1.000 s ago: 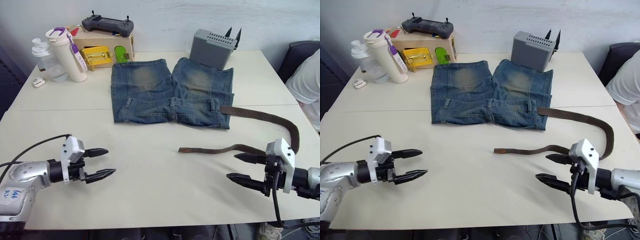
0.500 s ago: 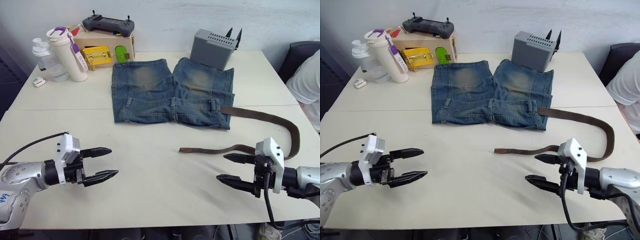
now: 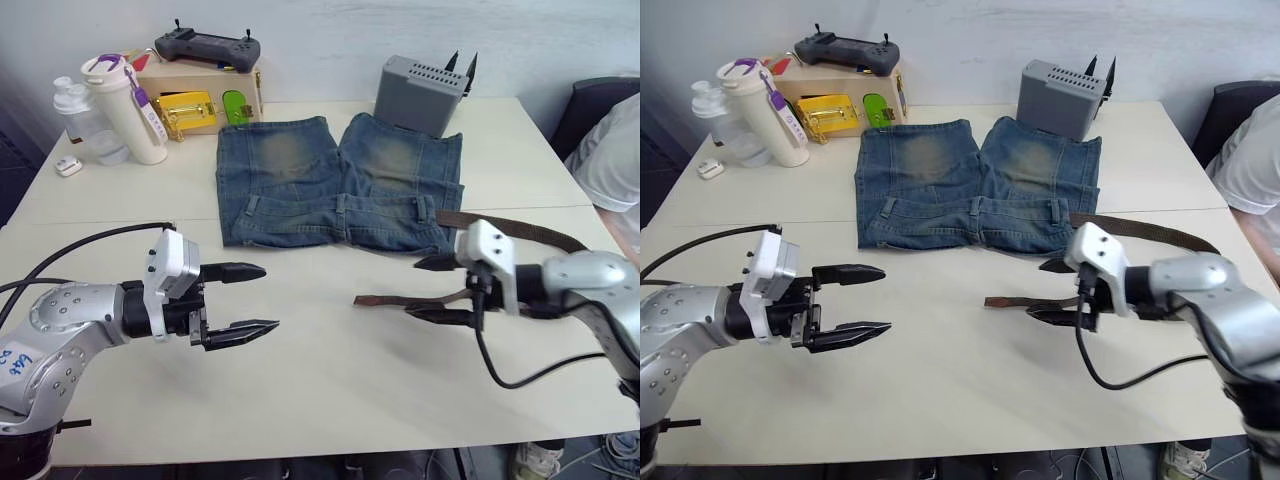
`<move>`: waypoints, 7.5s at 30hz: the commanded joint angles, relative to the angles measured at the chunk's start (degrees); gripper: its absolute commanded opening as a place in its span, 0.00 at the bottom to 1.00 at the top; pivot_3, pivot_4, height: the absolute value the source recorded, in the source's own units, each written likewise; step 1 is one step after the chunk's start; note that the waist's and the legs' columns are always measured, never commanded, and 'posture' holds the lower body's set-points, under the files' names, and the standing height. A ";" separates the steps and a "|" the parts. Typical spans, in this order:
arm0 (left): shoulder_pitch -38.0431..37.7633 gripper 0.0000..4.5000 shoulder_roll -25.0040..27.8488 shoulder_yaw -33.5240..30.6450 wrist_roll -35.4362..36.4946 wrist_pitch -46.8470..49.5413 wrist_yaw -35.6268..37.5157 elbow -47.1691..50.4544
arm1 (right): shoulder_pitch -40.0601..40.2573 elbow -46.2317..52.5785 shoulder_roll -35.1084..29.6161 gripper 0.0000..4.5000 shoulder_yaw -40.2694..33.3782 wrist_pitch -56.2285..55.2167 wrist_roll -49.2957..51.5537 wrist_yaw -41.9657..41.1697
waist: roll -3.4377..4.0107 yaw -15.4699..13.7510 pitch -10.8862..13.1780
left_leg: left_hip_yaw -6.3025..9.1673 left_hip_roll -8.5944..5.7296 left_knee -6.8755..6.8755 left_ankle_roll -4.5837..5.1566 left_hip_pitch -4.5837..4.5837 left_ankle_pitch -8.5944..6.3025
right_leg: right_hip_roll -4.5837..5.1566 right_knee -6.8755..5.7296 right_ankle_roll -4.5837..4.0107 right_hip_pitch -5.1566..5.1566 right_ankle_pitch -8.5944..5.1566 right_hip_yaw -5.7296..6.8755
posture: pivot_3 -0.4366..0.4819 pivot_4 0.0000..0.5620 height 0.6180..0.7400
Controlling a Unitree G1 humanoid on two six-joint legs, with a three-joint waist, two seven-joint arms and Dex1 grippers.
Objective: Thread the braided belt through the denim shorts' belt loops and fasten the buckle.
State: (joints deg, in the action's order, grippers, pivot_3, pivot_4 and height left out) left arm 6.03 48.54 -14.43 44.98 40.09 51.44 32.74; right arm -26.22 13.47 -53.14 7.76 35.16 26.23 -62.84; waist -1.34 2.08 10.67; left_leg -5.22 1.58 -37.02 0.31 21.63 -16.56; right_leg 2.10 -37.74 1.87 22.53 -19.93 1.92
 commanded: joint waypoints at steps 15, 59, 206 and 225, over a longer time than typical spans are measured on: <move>-0.87 1.00 -12.37 7.08 -4.84 -9.43 -5.35 -2.04 | -5.84 -16.06 6.59 0.05 3.66 -12.58 -8.06 -9.20 | 0.02 -0.55 0.02 | -0.01 -0.06 -0.08 0.11 -0.01 -0.06 | 0.09 -0.06 0.00 -0.06 0.01 0.03 | 0.48 0.27 0.97; 30.31 0.00 -39.65 20.44 -6.79 -2.89 -5.80 -33.58 | 25.07 20.66 17.95 0.98 -50.22 22.51 58.58 39.55 | -0.07 -2.29 0.03 | 0.17 -0.01 -0.12 0.03 0.12 0.00 | -0.11 0.01 0.11 -0.10 0.01 0.09 | 0.48 0.27 0.97; 32.46 0.02 -23.41 38.77 -51.81 -51.30 10.05 -44.76 | 41.40 30.84 -3.44 0.00 -44.82 5.79 70.16 78.21 | -0.15 -0.73 0.05 | -0.47 0.17 -0.10 -0.13 0.01 -0.01 | -0.51 -0.09 0.31 0.09 -0.10 -0.91 | 0.48 0.27 0.97; 37.22 0.75 -14.28 20.36 -21.53 -1.82 15.68 -30.79 | 29.55 27.30 23.17 0.00 -12.87 -3.74 46.41 84.76 | -0.16 -0.50 0.04 | -0.23 0.09 -0.08 -0.21 0.07 0.12 | -0.53 -0.15 0.37 0.13 -0.13 -0.93 | 0.48 0.27 0.97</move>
State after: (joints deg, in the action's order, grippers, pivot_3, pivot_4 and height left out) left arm 43.82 34.09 7.04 23.32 37.76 68.66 -0.41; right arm 3.96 40.65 -30.60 -4.64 32.44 75.50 23.79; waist -1.51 1.58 10.71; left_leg -5.46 1.67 -37.10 0.12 21.73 -16.44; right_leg 1.59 -37.89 2.24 22.69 -20.06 0.98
